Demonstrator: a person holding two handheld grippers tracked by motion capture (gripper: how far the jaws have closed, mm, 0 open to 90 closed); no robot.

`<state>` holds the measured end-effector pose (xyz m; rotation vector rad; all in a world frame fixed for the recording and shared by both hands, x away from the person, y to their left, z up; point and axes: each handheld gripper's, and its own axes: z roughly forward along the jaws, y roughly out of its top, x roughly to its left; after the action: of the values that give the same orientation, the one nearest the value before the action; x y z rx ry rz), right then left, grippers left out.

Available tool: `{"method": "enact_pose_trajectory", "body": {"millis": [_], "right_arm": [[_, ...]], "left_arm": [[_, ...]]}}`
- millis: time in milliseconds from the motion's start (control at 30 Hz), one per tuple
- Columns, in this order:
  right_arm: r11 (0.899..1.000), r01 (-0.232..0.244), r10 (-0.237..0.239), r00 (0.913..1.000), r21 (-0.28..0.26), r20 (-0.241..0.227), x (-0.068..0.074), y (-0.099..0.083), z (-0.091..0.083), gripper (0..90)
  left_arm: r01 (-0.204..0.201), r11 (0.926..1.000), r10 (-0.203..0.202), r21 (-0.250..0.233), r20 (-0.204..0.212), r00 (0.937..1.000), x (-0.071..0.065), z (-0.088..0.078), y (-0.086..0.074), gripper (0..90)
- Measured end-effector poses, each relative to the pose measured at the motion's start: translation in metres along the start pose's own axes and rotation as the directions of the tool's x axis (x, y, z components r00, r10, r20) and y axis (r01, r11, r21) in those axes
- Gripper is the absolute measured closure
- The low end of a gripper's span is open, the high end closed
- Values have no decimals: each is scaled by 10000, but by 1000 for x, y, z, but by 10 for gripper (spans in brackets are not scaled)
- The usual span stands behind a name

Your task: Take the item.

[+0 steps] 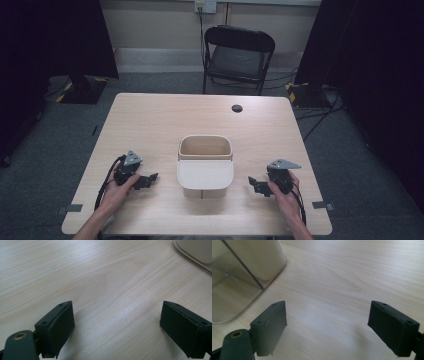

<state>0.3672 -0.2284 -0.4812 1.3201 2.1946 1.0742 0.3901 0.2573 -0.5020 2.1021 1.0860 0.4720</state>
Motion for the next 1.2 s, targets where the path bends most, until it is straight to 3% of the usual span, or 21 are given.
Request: {"method": "enact_pose_trajectory", "body": {"millis": [200, 467, 833, 1000, 1200], "right_arm": [[9991, 71, -84, 9995, -420, -294, 6, 9, -11, 146], [9986, 210, -234, 9986, -490, -478, 11, 9, -13, 147], [9967, 194, -284, 9929, -785, -1155, 18, 13, -26, 148], [9935, 474, -626, 9870, -1038, -1479, 24, 16, -34, 149], [9859, 918, -1204, 9696, -1396, -2129, 41, 20, -41, 150]], "left_arm": [[-14, 10000, 14, 3, -25, 10000, 0, 0, 0, 116], [-9, 10000, 9, 13, -43, 10000, 0, 0, 0, 116], [-6, 10000, 6, 15, -39, 10000, 0, 0, 0, 116], [4, 10000, -4, 12, -43, 10000, 0, 0, 0, 116], [13, 10000, -13, 14, -50, 10000, 0, -1, 0, 116]]}}
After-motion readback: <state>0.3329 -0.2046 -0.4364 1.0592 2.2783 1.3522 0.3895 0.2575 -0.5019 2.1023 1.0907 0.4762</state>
